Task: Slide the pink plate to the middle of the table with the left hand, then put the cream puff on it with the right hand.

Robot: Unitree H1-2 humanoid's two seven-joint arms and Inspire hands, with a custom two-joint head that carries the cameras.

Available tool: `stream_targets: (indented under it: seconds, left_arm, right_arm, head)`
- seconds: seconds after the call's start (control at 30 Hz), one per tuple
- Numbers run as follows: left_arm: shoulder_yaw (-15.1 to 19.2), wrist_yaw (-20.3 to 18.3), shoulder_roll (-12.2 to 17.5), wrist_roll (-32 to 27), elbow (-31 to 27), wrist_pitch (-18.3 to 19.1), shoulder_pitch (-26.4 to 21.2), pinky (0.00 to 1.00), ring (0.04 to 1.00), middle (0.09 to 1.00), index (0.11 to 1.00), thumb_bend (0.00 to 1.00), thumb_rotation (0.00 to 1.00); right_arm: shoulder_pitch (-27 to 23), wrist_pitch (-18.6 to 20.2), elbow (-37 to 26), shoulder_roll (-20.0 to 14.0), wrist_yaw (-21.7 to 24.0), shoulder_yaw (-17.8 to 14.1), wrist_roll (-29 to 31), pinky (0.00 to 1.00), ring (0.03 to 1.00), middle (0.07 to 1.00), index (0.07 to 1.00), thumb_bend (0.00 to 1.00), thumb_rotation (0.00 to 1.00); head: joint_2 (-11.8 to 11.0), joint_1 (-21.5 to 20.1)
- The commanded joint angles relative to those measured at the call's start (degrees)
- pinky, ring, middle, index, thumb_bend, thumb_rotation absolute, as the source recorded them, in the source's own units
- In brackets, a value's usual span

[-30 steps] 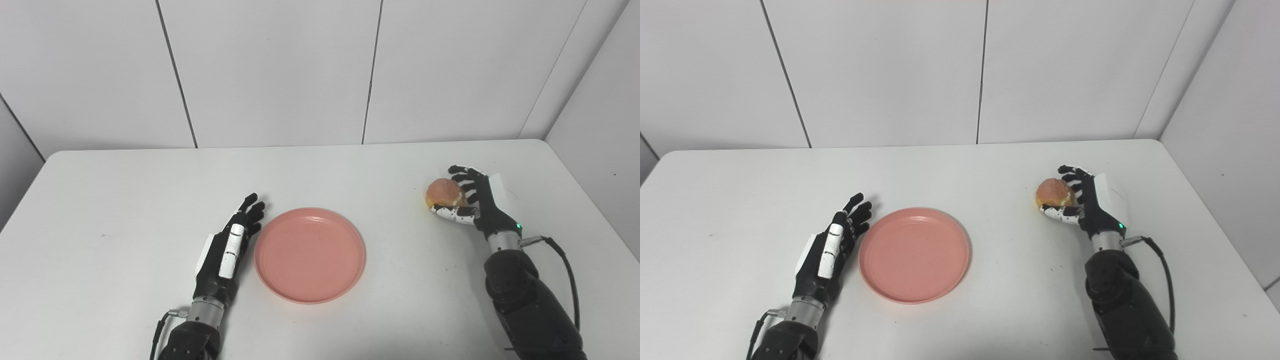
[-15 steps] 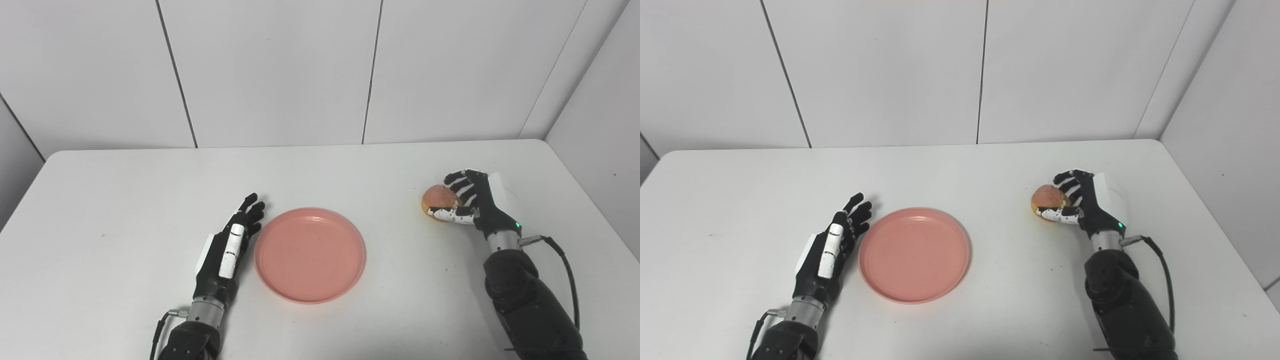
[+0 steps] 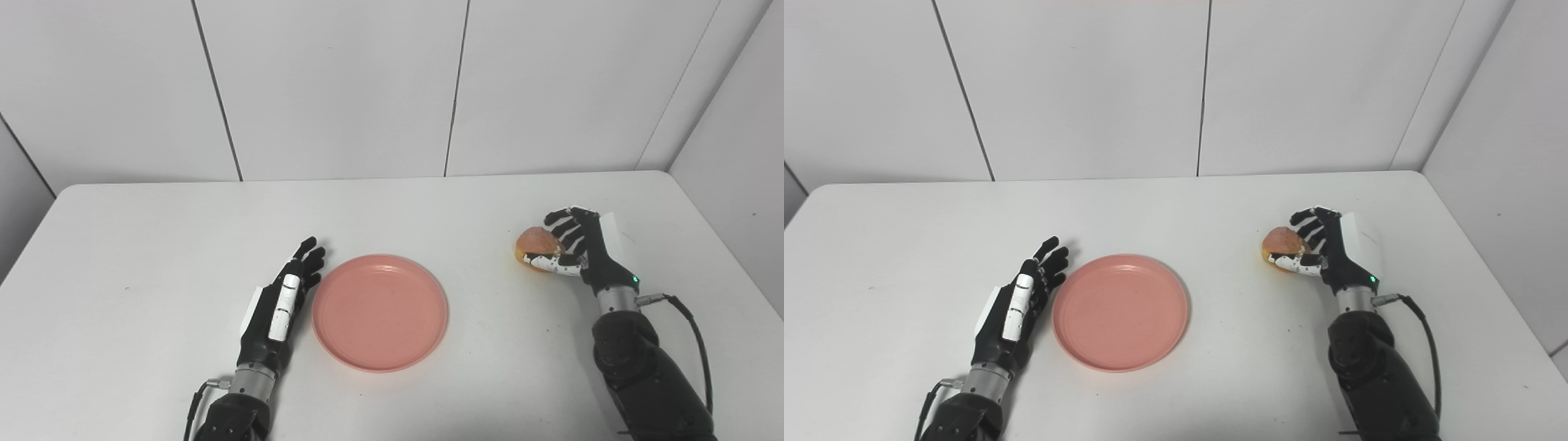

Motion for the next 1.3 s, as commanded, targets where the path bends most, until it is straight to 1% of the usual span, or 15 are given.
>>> stream_targets:
  seconds: [0.0,0.03,0.13,0.23,0.3,0.53,0.57,0.6,0.67,0.8,0.97,1.13,1.17,1.2,1.27]
  left_arm:
    - [-0.17,0.46,-0.18,0.37,1.69,-0.51,2.53,0.92,0.915,0.900,0.885,0.60,1.00]
    - [-0.18,0.50,-0.24,0.37,1.58,-0.43,2.57,0.92,0.913,0.898,0.886,0.60,1.00]
    - [-0.26,0.65,-0.39,0.51,1.10,0.06,2.69,0.91,0.912,0.897,0.885,0.61,1.00]
    - [-0.44,0.60,-0.40,0.56,0.75,0.29,2.75,0.92,0.914,0.899,0.888,0.61,1.00]
    - [-0.45,0.68,-0.50,0.52,0.95,0.01,2.73,0.92,0.916,0.900,0.890,0.60,1.00]
    - [-0.70,0.96,-0.43,0.95,1.16,0.18,2.51,0.91,0.914,0.898,0.898,0.61,1.00]
    - [-0.76,1.10,-0.43,1.12,1.17,0.13,2.51,0.91,0.912,0.898,0.900,0.61,1.00]
    - [-0.73,1.21,-0.52,1.03,1.07,0.25,2.54,0.91,0.911,0.897,0.900,0.60,1.00]
    - [-0.72,1.26,-0.67,0.82,0.78,0.53,2.61,0.90,0.908,0.895,0.896,0.60,1.00]
    - [-0.79,1.17,-0.73,0.74,0.40,0.90,2.69,0.91,0.909,0.894,0.895,0.60,1.00]
    - [-0.82,1.42,-0.87,0.91,0.39,0.99,2.65,0.91,0.905,0.893,0.891,0.60,1.00]
    - [-1.20,1.72,-0.86,1.64,0.51,0.79,2.62,0.91,0.902,0.891,0.891,0.60,1.00]
    - [-1.26,1.78,-0.92,1.74,0.45,0.80,2.65,0.90,0.899,0.887,0.888,0.60,1.00]
    - [-1.33,1.79,-0.95,1.80,0.32,0.99,2.68,0.91,0.898,0.887,0.889,0.60,1.00]
    - [-1.53,1.82,-0.91,2.02,0.14,1.31,2.70,0.91,0.899,0.888,0.890,0.60,1.00]
  right_arm:
    - [-1.38,-5.09,-2.38,-0.44,-1.31,-0.88,1.16,0.33,0.409,0.431,0.519,0.51,0.00]
    - [-1.30,-5.70,-2.70,-0.41,-1.31,-0.79,1.12,0.37,0.438,0.447,0.517,0.51,0.00]
    - [-0.95,-5.88,-4.27,-0.30,-0.99,-0.42,0.46,0.41,0.467,0.465,0.511,0.52,0.00]
    - [-0.69,-6.14,-5.58,-0.09,-0.61,-0.21,0.37,0.37,0.440,0.455,0.515,0.51,0.00]
    - [-0.50,-7.40,-6.59,0.16,-0.38,-0.06,0.81,0.35,0.419,0.448,0.516,0.51,0.00]
    - [0.27,-8.83,-10.23,1.63,1.32,0.66,1.25,0.34,0.413,0.445,0.513,0.51,0.00]
    - [0.38,-8.98,-10.68,1.88,1.68,0.83,1.36,0.30,0.370,0.428,0.514,0.51,0.00]
    - [0.52,-9.01,-11.22,2.18,1.98,1.15,1.21,0.28,0.357,0.423,0.514,0.51,0.00]
    - [0.82,-8.97,-12.25,2.68,2.50,1.74,0.77,0.35,0.419,0.453,0.511,0.51,0.00]
    - [1.43,-10.74,-13.40,3.68,4.31,2.73,2.32,0.41,0.463,0.470,0.506,0.52,0.00]
    - [2.63,-12.85,-14.58,5.97,6.72,4.15,3.81,0.40,0.452,0.463,0.510,0.52,0.00]
    - [3.92,-14.54,-14.44,7.79,7.07,6.31,1.81,0.41,0.461,0.461,0.517,0.52,0.00]
    - [4.24,-14.47,-14.62,8.17,6.49,6.95,0.12,0.37,0.431,0.453,0.520,0.51,0.00]
    - [4.60,-14.20,-14.98,8.57,5.88,7.46,-1.55,0.30,0.376,0.452,0.520,0.51,0.00]
    - [5.08,-15.89,-15.01,9.21,5.92,8.25,-1.74,0.30,0.377,0.459,0.518,0.52,0.00]
  head:
    - [-0.07,0.07]
    - [-0.08,0.10]
    - [-0.02,0.27]
    - [0.04,0.36]
    - [0.08,0.45]
    - [0.11,0.79]
    - [0.14,0.81]
    - [0.14,0.81]
    - [0.23,0.86]
    - [0.23,0.91]
    - [0.36,1.04]
    - [0.56,1.38]
    - [0.63,1.46]
    - [0.68,1.55]
    - [0.80,1.70]
